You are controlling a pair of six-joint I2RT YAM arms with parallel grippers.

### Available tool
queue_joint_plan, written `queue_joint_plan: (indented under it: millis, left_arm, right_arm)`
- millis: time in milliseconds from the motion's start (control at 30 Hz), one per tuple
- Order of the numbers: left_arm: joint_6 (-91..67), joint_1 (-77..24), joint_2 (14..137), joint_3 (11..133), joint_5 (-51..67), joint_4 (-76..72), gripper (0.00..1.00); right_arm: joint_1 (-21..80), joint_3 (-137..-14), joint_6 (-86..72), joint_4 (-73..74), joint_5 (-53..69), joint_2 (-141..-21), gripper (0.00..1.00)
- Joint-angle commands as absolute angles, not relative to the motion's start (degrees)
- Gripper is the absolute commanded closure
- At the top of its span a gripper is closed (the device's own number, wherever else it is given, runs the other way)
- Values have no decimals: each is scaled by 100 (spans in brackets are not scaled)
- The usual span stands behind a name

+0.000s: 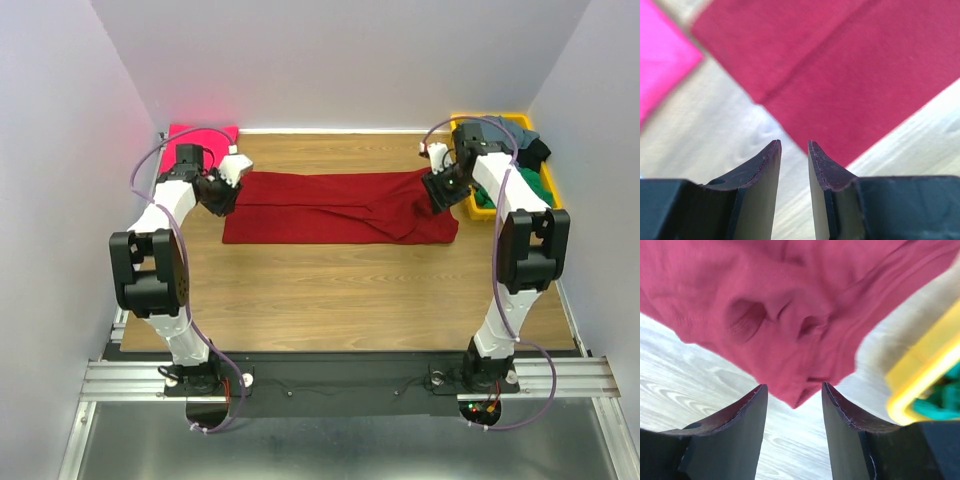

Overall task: Fold and stack the t-shirts
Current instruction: Fold the tshirt

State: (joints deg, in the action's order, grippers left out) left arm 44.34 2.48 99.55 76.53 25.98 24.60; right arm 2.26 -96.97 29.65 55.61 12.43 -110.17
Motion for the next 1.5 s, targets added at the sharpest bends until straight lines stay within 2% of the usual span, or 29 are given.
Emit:
queue_joint_plan:
  millis: [0,367,467,700,767,967,1333,1400,1467]
  left_arm:
    - [4175,202,10002,7383,2804,2488,61]
    - [4254,114,10221,6812,2470,2320,63]
    - [4350,105,10318,6601,2321,2276,64]
    - [4517,88,10538,6285,1469,2188,71]
    - [4605,88,10468,6153,1380,2232,74]
    - [4843,105,10047,5503,1292,2469,79]
    - [5097,237,8869,4474,1275,3102,83]
    - [5290,246,8553,4334,1231,3330,82]
    - [5422,246,8307,4280,1213,3471,77]
  right_arm:
    - [176,-9387,2917,5739,1459,-10942,47]
    - [-158,-8877,3076,5581,1284,-11417,48]
    - [-158,-8912,3015,5511,1257,-11575,57]
    - [-158,-8825,3102,5511,958,-11857,93]
    - [-158,-8737,3129,5519,932,-11848,99]
    - [-149,-8157,3375,5677,870,-11383,99]
    - [-149,-7102,3937,6108,738,-10346,99]
    - [-149,-6996,4130,6283,835,-10231,99]
    - [-149,-7013,4227,6433,1018,-10108,98]
